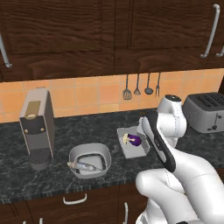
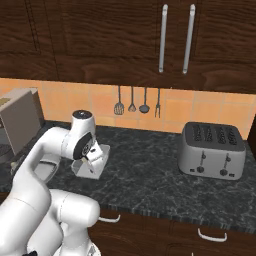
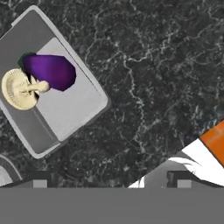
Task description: Take the meat container that has the fish and place it on the second highest rack of the freezer. Then take the vegetable container that has the mushroom and eggplant and place it on the highest rack of the freezer.
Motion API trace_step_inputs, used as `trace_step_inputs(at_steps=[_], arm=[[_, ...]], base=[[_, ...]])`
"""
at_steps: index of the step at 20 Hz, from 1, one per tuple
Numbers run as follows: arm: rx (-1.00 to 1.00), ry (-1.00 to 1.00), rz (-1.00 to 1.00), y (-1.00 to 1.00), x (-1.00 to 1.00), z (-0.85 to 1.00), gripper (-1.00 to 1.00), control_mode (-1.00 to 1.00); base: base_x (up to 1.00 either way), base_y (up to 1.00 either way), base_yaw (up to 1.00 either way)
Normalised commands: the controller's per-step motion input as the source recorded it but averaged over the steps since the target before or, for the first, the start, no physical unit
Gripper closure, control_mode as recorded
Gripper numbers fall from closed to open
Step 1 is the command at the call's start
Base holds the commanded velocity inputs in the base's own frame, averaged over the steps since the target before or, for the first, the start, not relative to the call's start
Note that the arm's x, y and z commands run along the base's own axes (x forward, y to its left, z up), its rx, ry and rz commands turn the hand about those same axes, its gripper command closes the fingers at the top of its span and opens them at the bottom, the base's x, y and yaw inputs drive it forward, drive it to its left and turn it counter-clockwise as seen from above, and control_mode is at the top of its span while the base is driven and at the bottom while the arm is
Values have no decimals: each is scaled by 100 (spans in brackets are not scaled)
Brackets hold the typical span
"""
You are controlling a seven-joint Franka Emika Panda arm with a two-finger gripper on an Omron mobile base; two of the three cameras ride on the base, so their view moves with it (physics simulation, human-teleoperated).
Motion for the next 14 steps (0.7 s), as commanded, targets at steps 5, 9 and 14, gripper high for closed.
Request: trace_step_inputs(at_steps=[5,9,14], arm=[[0,0,0,0,29,-52,-100,-100],[0,0,0,0,9,-46,-100,-100],[0,2,0,0,11,-24,-100,-100]], base=[[0,0,0],[0,0,0],[0,0,0]])
